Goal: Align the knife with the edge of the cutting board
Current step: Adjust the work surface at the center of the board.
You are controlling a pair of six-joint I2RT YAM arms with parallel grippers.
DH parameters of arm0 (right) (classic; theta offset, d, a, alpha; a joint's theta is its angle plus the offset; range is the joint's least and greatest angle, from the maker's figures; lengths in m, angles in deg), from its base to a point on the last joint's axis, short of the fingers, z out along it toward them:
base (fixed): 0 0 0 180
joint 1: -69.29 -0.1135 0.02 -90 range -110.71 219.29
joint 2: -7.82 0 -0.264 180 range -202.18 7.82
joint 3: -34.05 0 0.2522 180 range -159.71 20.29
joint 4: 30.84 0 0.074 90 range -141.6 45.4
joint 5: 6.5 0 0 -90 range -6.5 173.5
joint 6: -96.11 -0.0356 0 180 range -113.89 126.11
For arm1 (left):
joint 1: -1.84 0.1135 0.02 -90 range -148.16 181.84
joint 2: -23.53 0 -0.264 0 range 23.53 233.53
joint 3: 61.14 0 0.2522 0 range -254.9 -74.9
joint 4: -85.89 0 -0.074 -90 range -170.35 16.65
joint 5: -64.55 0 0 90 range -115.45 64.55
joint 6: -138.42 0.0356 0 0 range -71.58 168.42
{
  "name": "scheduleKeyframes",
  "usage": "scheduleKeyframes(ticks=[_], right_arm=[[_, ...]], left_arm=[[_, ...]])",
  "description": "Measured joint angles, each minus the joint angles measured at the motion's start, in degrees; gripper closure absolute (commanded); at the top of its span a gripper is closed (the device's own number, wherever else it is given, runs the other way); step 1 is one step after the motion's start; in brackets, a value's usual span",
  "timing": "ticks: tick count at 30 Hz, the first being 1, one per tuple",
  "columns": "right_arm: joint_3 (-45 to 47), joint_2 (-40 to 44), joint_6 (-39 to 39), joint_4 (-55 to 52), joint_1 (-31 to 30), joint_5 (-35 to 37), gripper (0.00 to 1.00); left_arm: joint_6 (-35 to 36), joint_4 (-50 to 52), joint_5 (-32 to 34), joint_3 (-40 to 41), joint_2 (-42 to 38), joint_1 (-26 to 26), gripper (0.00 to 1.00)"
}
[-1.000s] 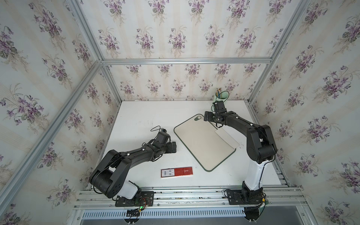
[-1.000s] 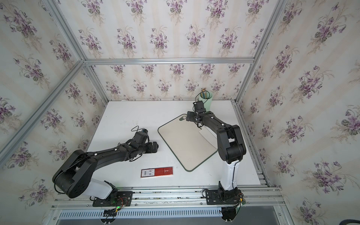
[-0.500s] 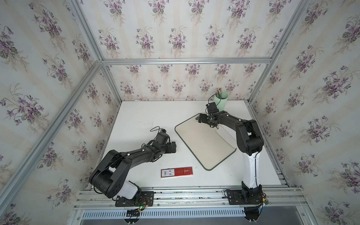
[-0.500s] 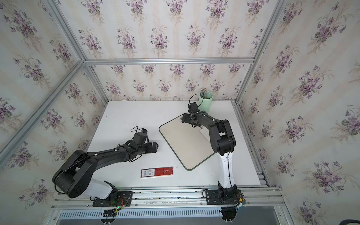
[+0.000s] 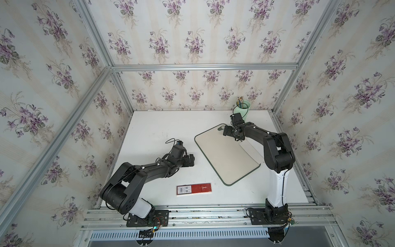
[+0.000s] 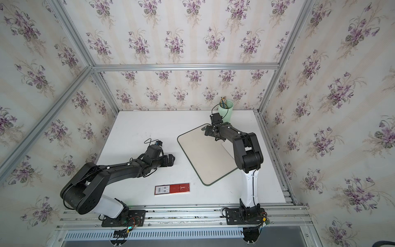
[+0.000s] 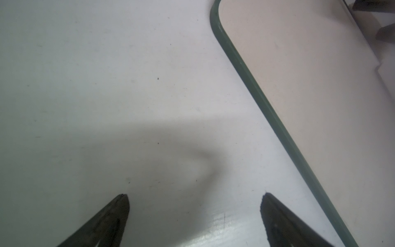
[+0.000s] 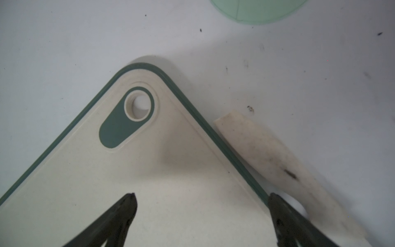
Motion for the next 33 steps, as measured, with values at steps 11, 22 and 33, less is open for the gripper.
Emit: scheduleKeyframes(ticks=[11, 22, 33], right_arm=[[-3.89, -5.42, 2.36, 0.79, 0.87, -4.02, 0.03], [-19.61, -15.76, 8.79, 1.42, -12.92, -19.47, 0.06], [-12.26, -8.98, 11.67, -3.39, -17.05, -25.75, 0.06]], left_arm=[[-0.02, -1.55, -0.7, -0.17, 1.01, -0.02, 0.0], [-1.31, 1.33, -1.46, 4.72, -6.21, -0.02, 0.01], [-1.84, 23.41, 13.0, 3.65, -28.68, 2.36, 0.01]])
